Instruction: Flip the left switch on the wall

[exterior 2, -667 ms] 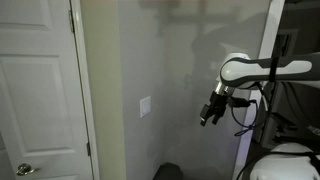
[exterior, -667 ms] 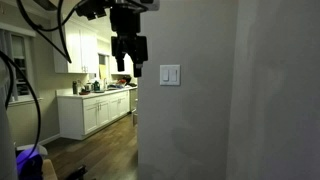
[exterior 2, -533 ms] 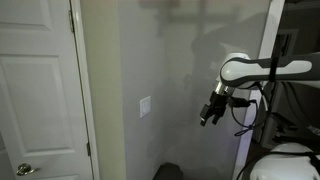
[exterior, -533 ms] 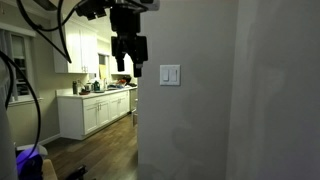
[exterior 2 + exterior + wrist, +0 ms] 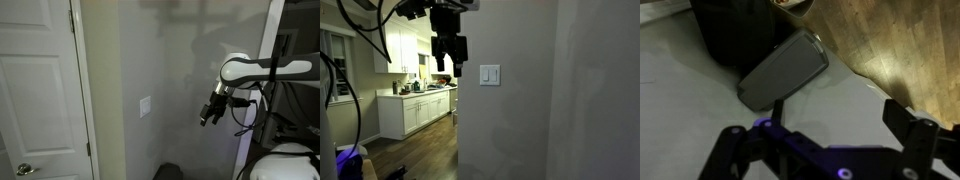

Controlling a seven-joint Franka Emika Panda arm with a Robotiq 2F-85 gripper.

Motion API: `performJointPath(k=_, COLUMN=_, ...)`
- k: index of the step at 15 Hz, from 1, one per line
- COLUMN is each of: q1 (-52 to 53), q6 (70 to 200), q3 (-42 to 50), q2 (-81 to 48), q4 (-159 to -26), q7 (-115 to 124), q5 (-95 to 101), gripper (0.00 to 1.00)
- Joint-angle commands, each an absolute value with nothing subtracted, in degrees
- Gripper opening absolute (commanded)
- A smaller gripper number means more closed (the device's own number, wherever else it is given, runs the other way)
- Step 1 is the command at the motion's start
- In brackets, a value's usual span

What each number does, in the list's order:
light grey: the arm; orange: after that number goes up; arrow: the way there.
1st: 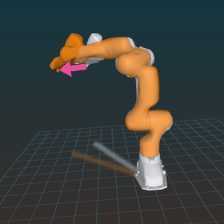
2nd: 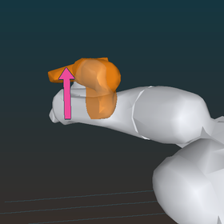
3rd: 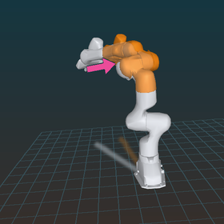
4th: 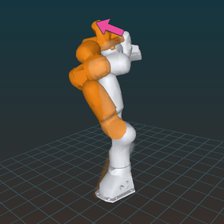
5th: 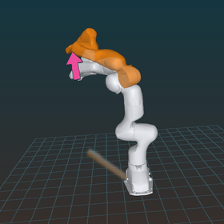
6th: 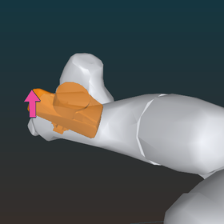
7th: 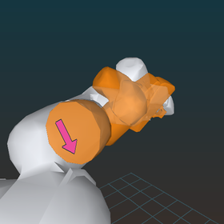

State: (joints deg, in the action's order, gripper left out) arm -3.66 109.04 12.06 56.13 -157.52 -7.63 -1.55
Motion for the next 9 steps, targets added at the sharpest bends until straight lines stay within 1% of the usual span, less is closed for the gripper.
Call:
performJointPath(k=1, q1=-3.7, q6=110.9, q3=11.8, q2=53.5, q4=-156.6, q7=-9.2, q5=-1.8, gripper=0.73)
performJointPath(k=9, q1=6.2, q6=127.4, q3=13.1, q2=33.3, q4=-146.8, q7=-20.2, q5=-4.3, gripper=0.2)
